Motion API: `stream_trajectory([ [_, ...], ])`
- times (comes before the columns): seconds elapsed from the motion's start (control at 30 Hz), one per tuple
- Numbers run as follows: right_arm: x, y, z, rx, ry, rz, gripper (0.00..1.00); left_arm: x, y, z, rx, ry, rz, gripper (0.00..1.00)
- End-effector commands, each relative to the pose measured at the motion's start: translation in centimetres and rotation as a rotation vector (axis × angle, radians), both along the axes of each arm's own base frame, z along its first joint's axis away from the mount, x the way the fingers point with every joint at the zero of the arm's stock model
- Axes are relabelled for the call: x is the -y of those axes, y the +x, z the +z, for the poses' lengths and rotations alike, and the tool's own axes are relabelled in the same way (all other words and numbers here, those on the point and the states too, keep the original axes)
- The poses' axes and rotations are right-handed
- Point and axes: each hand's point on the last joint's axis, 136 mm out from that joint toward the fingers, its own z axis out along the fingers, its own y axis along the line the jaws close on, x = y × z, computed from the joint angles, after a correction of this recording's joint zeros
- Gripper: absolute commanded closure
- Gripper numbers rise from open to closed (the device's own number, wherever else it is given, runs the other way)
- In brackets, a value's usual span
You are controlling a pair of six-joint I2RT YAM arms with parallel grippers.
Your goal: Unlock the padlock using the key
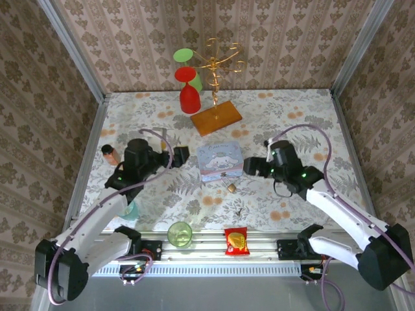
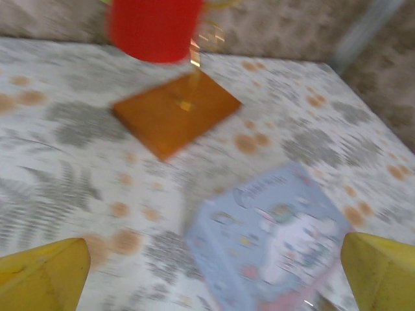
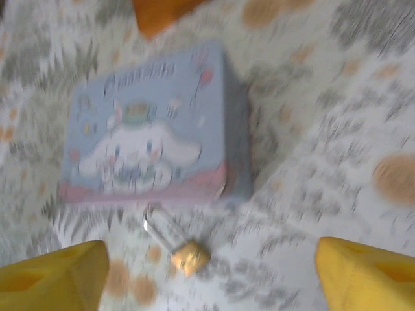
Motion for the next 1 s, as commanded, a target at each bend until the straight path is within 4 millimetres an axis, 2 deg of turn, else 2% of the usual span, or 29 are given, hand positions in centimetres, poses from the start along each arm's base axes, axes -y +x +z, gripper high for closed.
stream_trajectory([
  [0.0,1.2,-3.7,-3.8,-0.138,-0.115,-0.072,0.21,2.6,-2.5,-0.5,-0.089,-0.067,-0.064,0.0],
  [0.13,0.5,-6.0,-6.5,-0.201,-0.131,-0.092,0.28,5.3,-4.5,-0.7,-0.094,-0.061,-0.125,0.0],
  [0.3,-1.1,-8.0,-9.2,-0.251,-0.115,-0.088,0.36,7.4,-5.8,-1.9,-0.131,-0.076,-0.164,0.0],
  [0.4,-1.8,-8.7,-10.3,-0.279,-0.152,-0.08,0.37,8.5,-6.4,-2.9,-0.153,-0.096,-0.183,0.0],
  [0.5,-3.1,-9.1,-11.0,-0.292,-0.155,-0.065,0.38,9.2,-7.0,-3.9,-0.142,0.007,-0.19,0.0],
  [0.63,-4.8,-9.7,-11.6,-0.312,-0.176,-0.04,0.41,10.3,-7.7,-4.1,-0.136,0.086,-0.233,0.0],
  [0.77,-5.4,-10.2,-12.1,-0.329,-0.219,-0.028,0.44,9.8,-7.6,-3.9,-0.116,0.085,-0.198,0.0],
  [0.97,-6.7,-10.2,-12.1,-0.314,-0.179,-0.022,0.48,8.4,-7.4,-2.9,-0.063,0.027,-0.141,0.0],
])
